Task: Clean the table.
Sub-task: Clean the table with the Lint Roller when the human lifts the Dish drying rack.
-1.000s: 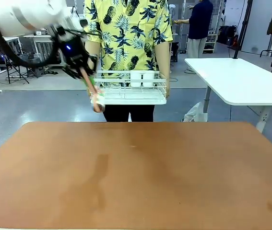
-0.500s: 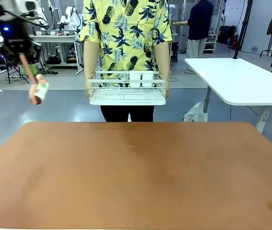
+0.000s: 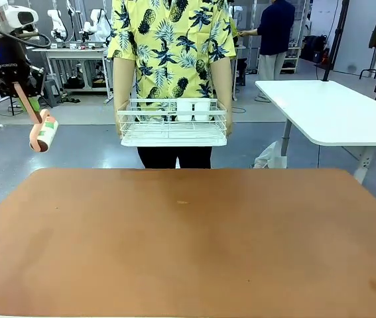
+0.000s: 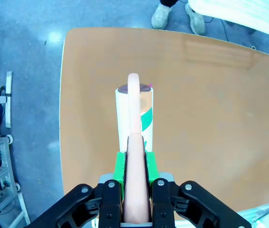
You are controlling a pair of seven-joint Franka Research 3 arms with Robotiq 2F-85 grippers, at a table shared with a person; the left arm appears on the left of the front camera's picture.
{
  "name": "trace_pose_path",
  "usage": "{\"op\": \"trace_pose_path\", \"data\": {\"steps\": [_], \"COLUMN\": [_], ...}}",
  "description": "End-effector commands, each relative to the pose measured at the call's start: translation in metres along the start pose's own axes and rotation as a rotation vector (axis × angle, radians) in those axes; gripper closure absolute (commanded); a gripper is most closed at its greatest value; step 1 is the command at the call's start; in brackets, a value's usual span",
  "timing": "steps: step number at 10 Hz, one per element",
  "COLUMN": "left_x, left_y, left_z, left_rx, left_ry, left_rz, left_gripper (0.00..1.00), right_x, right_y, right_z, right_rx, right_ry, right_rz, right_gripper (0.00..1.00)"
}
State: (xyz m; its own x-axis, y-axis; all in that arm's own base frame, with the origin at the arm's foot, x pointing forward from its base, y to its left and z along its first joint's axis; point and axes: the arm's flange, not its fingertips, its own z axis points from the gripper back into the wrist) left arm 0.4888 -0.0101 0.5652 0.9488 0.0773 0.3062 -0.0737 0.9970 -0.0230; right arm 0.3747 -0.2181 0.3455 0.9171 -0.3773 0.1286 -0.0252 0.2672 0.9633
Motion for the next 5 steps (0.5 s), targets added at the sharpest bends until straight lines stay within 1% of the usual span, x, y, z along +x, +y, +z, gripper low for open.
{"op": "trace_pose_path", "data": {"steps": [1,5], "left_x": [0.0028,0.0028], "left_y": [-0.0006,-0.0006], "left_z": [0.0083,0.0083], "left_rx": [0.02,0.02], "left_ry": [0.003,0.003], "left_rz": [0.013,0.013], "left_gripper": [0.79,0.79], "right_x": [-0.0048,-0.0048], "right_y": [0.0031,0.0031], "right_z": [-0.0028,-0.0028], "right_rx": [-0.004,-0.004], "right_ry": [-0.013,-0.013], "right_rz": [0.003,0.003], "right_gripper": [0.0,0.0]}}
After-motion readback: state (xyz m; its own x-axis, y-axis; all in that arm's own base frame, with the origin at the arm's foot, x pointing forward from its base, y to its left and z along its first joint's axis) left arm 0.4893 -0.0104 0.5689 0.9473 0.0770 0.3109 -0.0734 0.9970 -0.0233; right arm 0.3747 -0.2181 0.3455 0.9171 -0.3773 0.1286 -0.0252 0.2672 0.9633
